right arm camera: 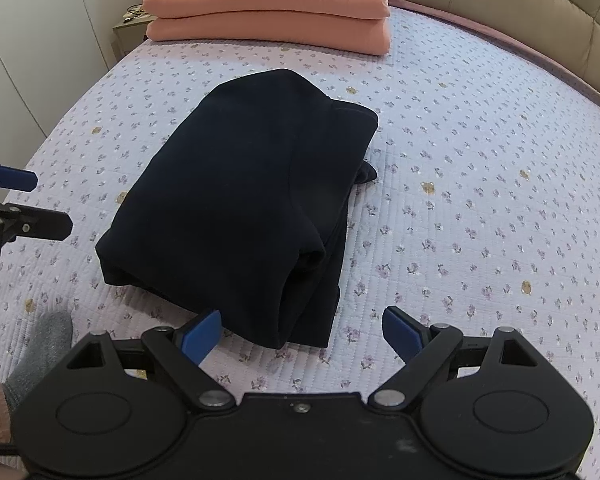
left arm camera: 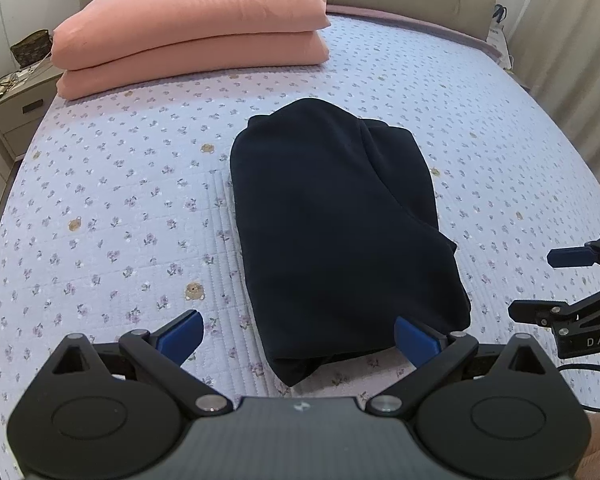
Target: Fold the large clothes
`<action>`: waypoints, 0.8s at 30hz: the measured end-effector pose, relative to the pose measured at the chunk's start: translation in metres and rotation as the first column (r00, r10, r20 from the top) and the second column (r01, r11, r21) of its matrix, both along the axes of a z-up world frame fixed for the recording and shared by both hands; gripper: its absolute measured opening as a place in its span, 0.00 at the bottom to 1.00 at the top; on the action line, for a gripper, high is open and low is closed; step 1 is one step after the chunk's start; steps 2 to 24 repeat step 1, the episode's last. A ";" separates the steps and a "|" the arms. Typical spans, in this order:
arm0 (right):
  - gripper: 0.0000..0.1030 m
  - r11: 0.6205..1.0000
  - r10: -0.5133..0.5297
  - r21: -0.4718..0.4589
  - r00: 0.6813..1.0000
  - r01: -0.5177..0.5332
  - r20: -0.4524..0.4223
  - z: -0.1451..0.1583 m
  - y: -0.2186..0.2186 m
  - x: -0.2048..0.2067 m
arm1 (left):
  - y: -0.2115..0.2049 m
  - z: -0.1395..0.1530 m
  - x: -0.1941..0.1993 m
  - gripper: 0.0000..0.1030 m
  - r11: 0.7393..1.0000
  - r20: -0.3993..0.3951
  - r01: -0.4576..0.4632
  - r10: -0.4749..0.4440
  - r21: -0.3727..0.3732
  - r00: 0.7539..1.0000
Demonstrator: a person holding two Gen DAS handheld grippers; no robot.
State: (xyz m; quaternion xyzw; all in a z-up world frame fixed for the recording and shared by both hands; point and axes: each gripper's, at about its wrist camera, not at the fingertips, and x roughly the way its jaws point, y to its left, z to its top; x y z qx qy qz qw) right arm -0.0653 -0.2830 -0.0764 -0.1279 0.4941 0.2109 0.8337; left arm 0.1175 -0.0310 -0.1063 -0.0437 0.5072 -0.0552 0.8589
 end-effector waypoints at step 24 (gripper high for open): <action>1.00 1.000 0.000 0.000 1.000 0.000 0.000 0.000 -0.001 0.001 | 0.000 0.000 0.000 1.00 1.000 -0.002 -0.002 0.002 0.002 1.000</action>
